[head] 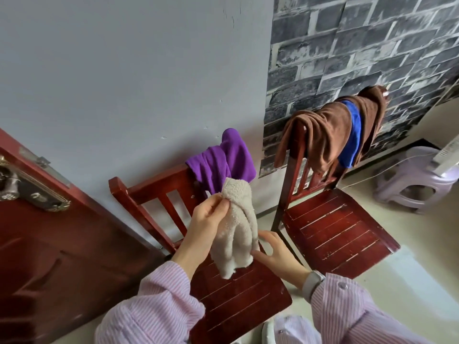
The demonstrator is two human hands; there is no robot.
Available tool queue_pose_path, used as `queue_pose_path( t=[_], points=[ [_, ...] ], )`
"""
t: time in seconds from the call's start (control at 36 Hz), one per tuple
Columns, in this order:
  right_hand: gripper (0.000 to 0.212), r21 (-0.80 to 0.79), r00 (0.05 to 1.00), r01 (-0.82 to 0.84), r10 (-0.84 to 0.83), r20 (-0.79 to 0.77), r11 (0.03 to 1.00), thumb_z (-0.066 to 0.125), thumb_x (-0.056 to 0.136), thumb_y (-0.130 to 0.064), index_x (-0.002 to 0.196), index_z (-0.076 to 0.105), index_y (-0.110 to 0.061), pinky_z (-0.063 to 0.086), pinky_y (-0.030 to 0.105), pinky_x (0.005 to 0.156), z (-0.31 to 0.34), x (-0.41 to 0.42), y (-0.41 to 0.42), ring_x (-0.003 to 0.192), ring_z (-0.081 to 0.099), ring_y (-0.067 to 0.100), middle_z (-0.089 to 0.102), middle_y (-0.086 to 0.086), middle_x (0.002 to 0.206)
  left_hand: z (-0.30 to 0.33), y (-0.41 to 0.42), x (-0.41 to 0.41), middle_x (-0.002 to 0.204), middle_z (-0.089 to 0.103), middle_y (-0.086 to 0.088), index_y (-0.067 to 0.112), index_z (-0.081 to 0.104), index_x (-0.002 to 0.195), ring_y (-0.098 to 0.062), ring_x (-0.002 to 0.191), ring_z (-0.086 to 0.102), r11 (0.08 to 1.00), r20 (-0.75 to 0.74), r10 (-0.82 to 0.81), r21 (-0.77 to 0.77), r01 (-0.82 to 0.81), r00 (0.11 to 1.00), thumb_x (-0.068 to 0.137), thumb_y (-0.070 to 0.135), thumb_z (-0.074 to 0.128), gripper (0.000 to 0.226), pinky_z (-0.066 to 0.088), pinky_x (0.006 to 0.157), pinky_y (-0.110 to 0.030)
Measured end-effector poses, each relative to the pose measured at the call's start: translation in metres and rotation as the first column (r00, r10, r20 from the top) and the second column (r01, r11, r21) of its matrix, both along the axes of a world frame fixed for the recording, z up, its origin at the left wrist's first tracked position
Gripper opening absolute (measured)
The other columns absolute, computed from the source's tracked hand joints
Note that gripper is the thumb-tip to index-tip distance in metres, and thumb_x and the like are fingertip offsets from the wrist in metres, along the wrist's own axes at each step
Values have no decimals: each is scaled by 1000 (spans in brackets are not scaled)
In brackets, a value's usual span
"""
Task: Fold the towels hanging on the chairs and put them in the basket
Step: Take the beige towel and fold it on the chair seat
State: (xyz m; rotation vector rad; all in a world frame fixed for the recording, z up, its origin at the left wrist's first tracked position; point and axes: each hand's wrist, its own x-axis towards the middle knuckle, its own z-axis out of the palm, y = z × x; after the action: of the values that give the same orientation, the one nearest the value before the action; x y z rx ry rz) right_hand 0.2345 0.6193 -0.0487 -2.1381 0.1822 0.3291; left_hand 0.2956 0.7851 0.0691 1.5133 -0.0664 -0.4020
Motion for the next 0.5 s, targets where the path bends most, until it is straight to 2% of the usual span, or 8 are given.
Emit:
queue_pose_path(
  t=[0.08, 0.17, 0.19, 0.25, 0.36, 0.42, 0.47, 0.5],
  points=[
    [12, 19, 997, 66, -66, 39, 998, 57, 88, -24, 97, 63, -21, 41, 24, 91, 2, 16, 10, 101, 51, 10, 56, -2, 108, 6, 5, 0, 99, 66, -18, 14, 67, 94, -30, 101, 61, 995, 57, 45, 82, -50, 997, 86, 31, 56, 21, 45, 95, -48],
    [12, 50, 974, 218, -221, 59, 975, 50, 92, -19, 92, 61, -15, 38, 11, 67, 9, 27, 14, 87, 55, 13, 59, 2, 95, 6, 18, 6, 89, 67, -5, 20, 64, 91, -18, 91, 63, 934, 222, 123, 302, -188, 967, 93, 23, 50, 14, 51, 87, -43],
    [12, 68, 959, 272, -277, 63, 960, 48, 93, -19, 95, 59, -13, 39, 13, 66, 12, 29, 12, 87, 56, 15, 59, 2, 95, 7, 23, 7, 87, 66, 0, 26, 62, 87, -16, 88, 63, 906, 257, 148, 351, -236, 955, 93, 23, 49, 15, 53, 84, -42],
    [17, 117, 951, 296, -304, 60, 948, 49, 92, -20, 107, 55, -13, 42, 20, 77, 15, 29, 8, 96, 56, 16, 57, 1, 104, 7, 35, 8, 85, 65, 0, 31, 59, 83, -18, 87, 62, 883, 265, 167, 388, -264, 950, 93, 22, 48, 18, 53, 82, -42],
    [52, 188, 993, -18, -4, 119, 982, 59, 86, -25, 134, 38, -22, 35, 22, 96, 27, 29, 30, 114, 41, 5, 41, -9, 125, 18, 38, 3, 91, 67, -4, 25, 63, 90, -17, 91, 64, 927, 182, 82, 346, -142, 980, 94, 22, 48, 16, 52, 85, -40],
    [46, 130, 977, -76, 47, 209, 989, 60, 86, -27, 129, 45, -19, 38, 24, 98, 25, 36, 47, 111, 44, 6, 46, -9, 120, 25, 34, 1, 93, 68, -4, 22, 64, 93, -16, 91, 63, 941, 190, 48, 319, -108, 981, 94, 22, 48, 16, 51, 85, -39],
    [24, 50, 977, -5, -5, 213, 999, 58, 85, -23, 104, 58, -8, 46, 37, 88, 23, 47, 57, 96, 52, 17, 53, 1, 105, 31, 36, 3, 92, 68, -2, 21, 64, 94, -15, 90, 64, 943, 233, 101, 287, -168, 967, 93, 22, 48, 16, 52, 82, -36],
    [22, 5, 985, 32, -32, 171, 999, 57, 85, -23, 93, 58, -2, 46, 41, 82, 22, 51, 58, 88, 53, 21, 54, 4, 95, 33, 40, 5, 92, 67, -1, 20, 64, 96, -15, 90, 64, 936, 263, 157, 267, -228, 952, 93, 22, 48, 16, 52, 81, -35]
  ],
)
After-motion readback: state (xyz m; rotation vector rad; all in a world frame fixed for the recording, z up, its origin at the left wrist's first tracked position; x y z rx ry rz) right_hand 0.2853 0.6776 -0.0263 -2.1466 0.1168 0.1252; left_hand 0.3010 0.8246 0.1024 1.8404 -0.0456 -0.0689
